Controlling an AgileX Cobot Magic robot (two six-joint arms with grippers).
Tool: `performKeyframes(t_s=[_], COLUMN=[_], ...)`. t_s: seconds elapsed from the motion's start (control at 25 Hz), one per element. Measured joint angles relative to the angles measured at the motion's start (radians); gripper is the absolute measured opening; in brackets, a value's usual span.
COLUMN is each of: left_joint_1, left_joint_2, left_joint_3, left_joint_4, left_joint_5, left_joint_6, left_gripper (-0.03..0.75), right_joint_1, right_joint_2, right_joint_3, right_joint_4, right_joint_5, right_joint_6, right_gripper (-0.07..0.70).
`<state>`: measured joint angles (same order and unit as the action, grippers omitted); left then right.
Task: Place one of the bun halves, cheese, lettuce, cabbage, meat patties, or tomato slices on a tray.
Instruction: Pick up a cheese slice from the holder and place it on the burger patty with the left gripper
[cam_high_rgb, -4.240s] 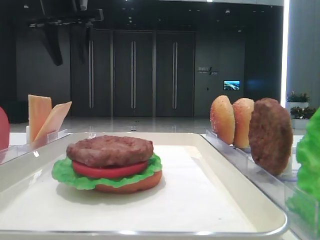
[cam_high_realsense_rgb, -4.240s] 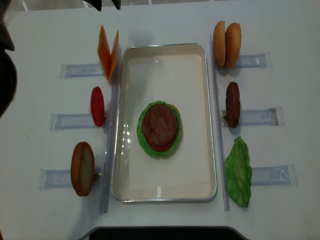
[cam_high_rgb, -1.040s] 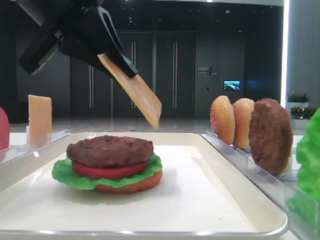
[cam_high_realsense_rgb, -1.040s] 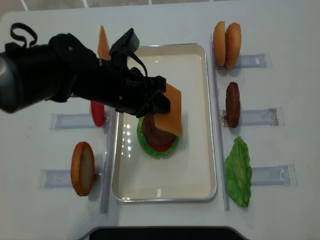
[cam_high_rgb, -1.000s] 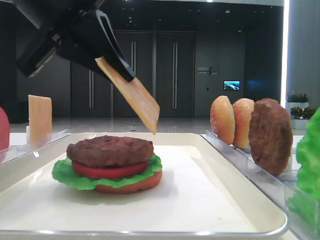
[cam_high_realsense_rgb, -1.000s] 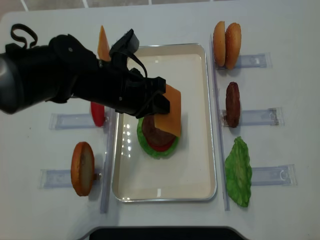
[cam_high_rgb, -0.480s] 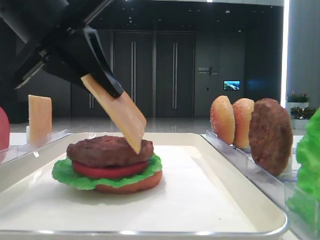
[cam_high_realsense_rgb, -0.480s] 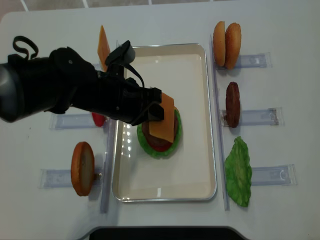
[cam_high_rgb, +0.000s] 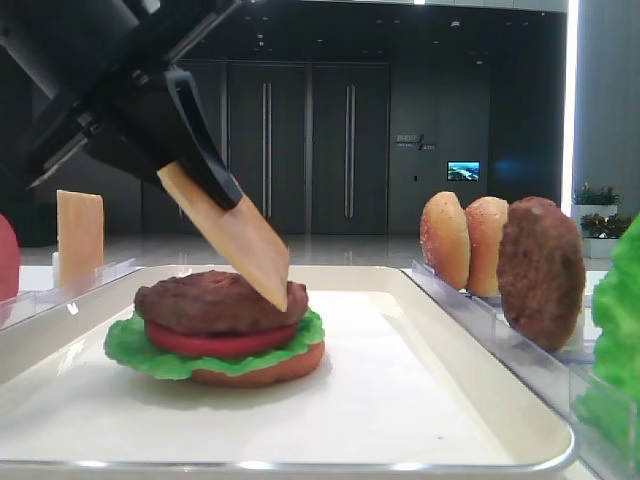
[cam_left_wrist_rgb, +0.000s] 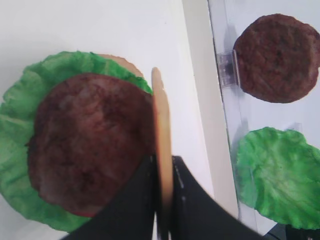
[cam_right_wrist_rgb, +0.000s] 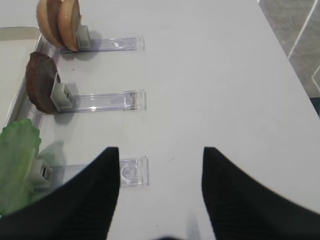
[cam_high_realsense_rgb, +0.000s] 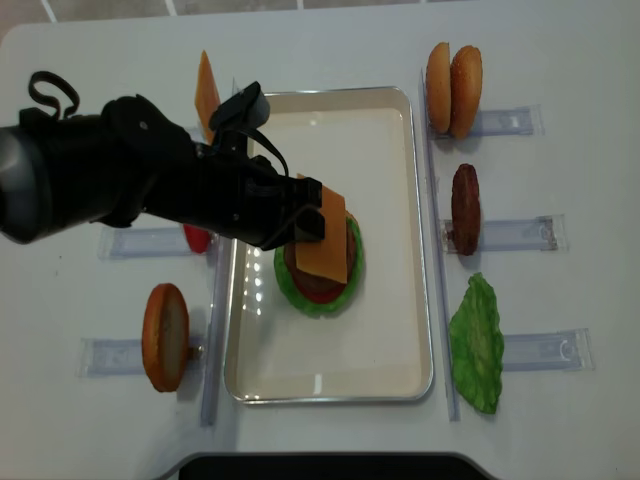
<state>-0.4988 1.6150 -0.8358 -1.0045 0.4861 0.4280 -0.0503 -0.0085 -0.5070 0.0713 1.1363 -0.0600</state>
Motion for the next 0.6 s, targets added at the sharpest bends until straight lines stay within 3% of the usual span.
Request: performKeyframes(t_s=[0.32,0.6], left_joint_1=[0.0,0.012], left_joint_2=[0.032,0.03], left_joint_3=[0.0,0.0], left_joint_4=[-0.005,-0.004], left_joint_5=[-0.002,0.009], left_joint_6=[-0.001,-0.001], left_gripper=[0.075,0.342], right_joint_1=[0.0,0.0], right_joint_2=[0.0,0.0], right_joint_3=[0.0,0.0], right_joint_4=[0.0,0.0], right_joint_5=[0.0,0.0], right_joint_6=[0.0,0.0], right_gripper=[0.358,0.358])
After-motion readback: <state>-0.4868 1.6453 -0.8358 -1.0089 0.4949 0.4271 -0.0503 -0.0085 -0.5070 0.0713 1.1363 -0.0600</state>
